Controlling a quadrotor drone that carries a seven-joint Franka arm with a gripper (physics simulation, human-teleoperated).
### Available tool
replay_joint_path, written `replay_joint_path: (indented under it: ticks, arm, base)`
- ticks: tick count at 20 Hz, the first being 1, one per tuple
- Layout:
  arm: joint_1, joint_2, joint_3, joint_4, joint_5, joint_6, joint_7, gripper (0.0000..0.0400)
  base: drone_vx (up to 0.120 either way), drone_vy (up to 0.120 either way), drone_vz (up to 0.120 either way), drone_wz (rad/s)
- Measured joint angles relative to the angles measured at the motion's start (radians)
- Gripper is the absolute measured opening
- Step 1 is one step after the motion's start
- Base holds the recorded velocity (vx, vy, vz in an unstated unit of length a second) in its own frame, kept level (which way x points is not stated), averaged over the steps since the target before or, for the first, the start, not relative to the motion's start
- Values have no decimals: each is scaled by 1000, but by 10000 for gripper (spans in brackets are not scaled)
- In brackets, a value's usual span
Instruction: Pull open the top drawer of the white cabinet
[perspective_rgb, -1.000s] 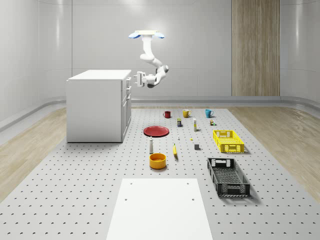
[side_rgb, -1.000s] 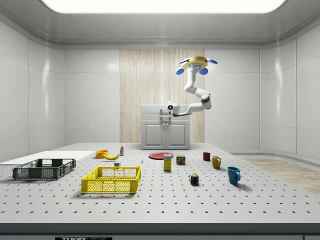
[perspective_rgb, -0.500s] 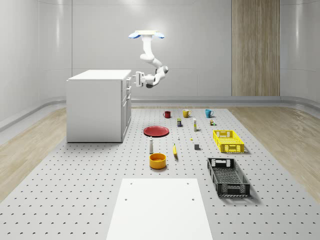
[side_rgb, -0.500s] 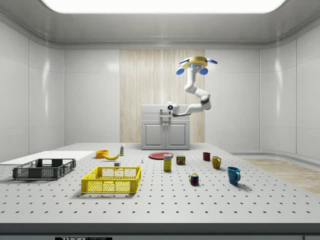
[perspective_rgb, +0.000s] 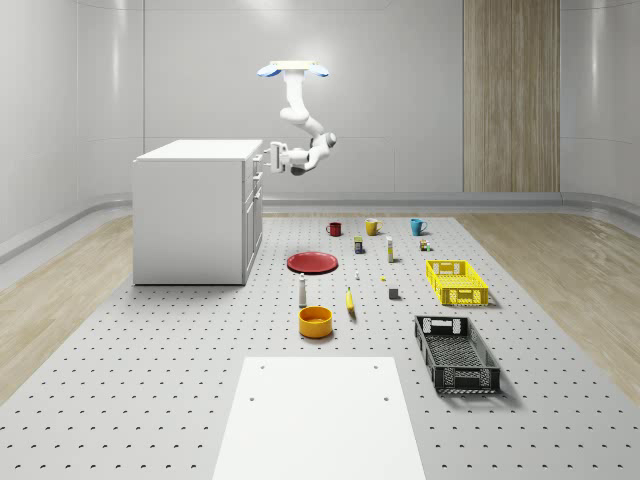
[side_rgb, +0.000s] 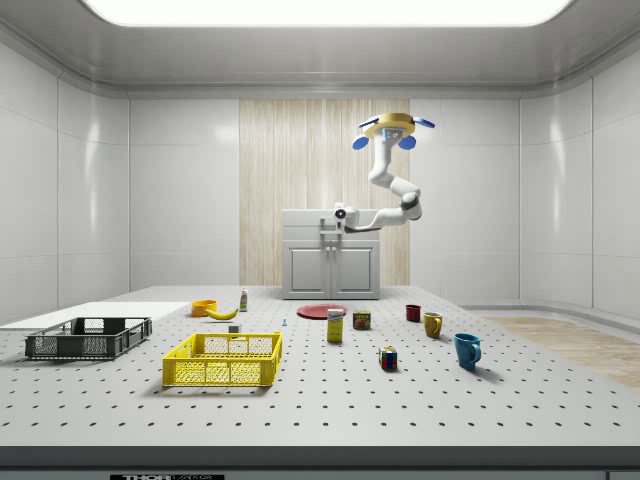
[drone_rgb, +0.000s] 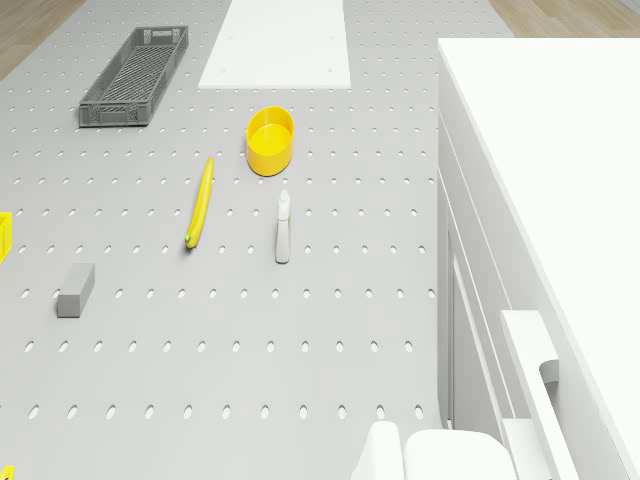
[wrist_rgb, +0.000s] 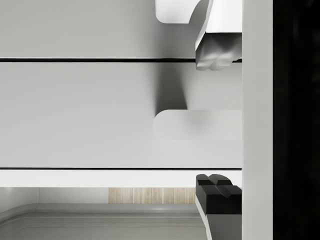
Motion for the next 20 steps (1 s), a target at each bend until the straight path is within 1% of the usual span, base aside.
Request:
replay_joint_path:
  ticks: [4, 6, 12, 20]
  arm:
    - [2, 14, 14, 0, 23, 7, -12, 305]
    - [6, 29, 14, 8, 32, 7, -21, 305]
    - [17, 76, 3, 37, 49, -3, -46, 305]
    - [18, 112, 11, 54, 76, -9, -67, 305]
  base:
    - [0, 0, 0, 0]
    - [0, 0, 0, 0]
    - [0, 0, 0, 0]
    - [0, 0, 0, 0]
